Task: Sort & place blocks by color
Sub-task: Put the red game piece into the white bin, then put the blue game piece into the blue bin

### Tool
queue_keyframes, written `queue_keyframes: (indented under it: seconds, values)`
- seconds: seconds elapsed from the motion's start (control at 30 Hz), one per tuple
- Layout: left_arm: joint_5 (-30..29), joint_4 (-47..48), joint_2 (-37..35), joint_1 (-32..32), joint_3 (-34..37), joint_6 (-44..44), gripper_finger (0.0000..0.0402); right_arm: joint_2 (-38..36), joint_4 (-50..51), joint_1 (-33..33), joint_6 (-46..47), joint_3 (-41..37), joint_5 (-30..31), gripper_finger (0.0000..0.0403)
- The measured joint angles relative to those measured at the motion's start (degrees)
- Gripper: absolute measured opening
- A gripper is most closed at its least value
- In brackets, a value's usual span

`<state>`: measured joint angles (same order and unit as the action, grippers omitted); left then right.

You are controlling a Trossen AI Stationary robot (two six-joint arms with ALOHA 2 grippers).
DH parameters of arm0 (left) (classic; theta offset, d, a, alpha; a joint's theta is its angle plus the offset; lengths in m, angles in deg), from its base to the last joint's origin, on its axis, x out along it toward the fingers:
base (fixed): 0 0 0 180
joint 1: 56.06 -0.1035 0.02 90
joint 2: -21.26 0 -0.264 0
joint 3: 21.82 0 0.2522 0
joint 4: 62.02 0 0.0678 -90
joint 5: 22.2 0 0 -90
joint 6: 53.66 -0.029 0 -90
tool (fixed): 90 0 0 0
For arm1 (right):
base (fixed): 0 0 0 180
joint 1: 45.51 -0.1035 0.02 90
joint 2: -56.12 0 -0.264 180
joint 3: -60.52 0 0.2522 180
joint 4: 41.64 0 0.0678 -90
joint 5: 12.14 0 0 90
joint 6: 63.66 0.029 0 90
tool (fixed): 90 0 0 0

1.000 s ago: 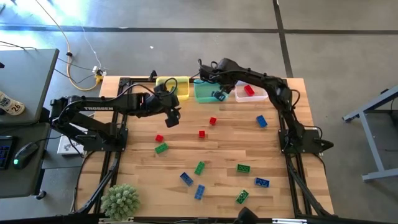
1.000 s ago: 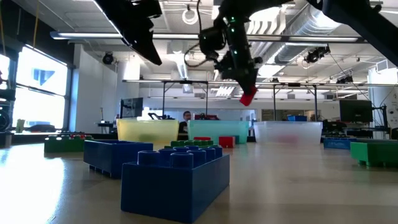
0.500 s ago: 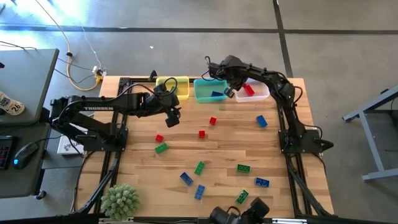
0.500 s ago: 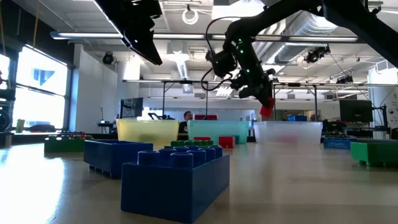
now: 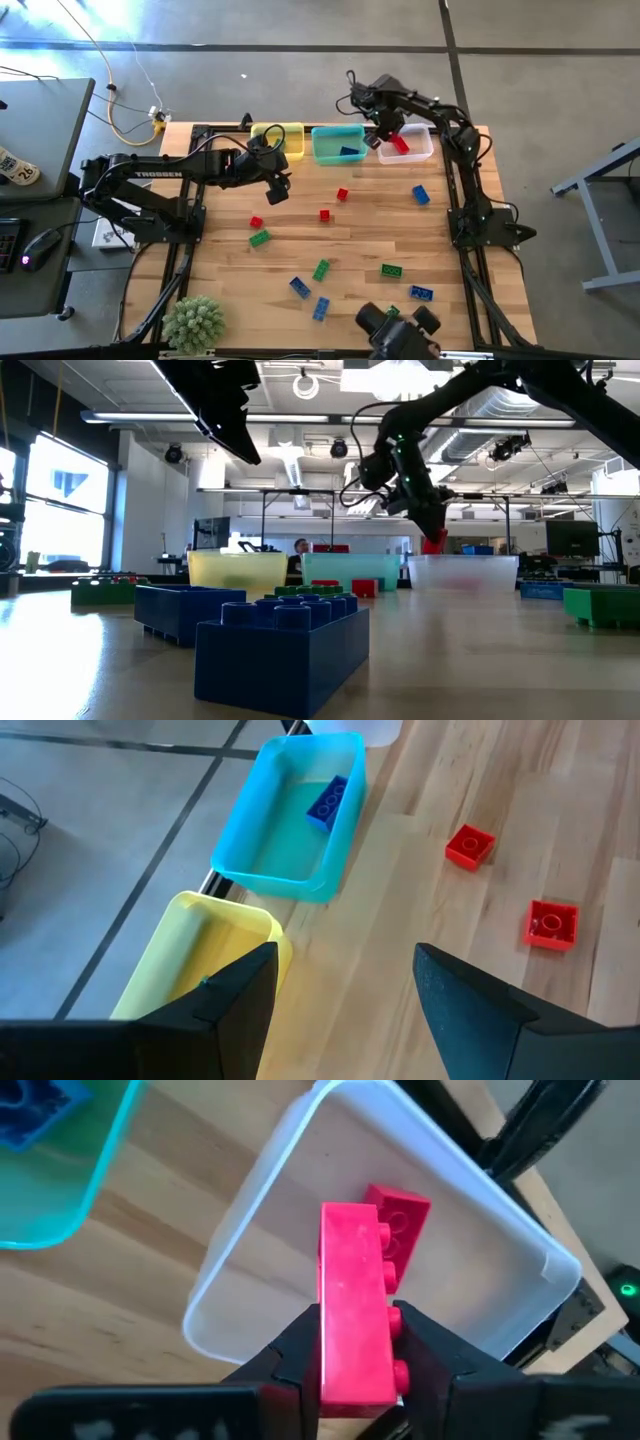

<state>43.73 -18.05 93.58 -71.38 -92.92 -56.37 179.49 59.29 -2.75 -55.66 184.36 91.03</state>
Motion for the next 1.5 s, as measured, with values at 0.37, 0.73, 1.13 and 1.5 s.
queue_keyframes:
  seconds: [0.37, 0.73, 1.13, 1.5]
  values:
    - [0.48, 1.55, 0.00, 0.00, -0.01, 1.47, 0.0223, 0.00, 2.97, 0.29, 0.01, 0.00, 0.74, 0.0179]
    - [2.02, 6.06, 0.00, 0.00, -0.02, 1.63, 0.0223, -7.52, 2.84, -3.42, 8.88, 0.04, -1.36, 0.0184]
    - [2.03, 6.05, 0.00, -0.01, -0.02, 1.11, 0.0223, -22.94, 2.76, -12.34, 18.20, -5.28, 0.03, 0.0183]
    - [2.03, 6.02, 0.00, 0.00, -0.02, -0.04, 0.0223, -41.29, -1.51, -20.22, 34.88, -29.06, 3.19, 0.0183]
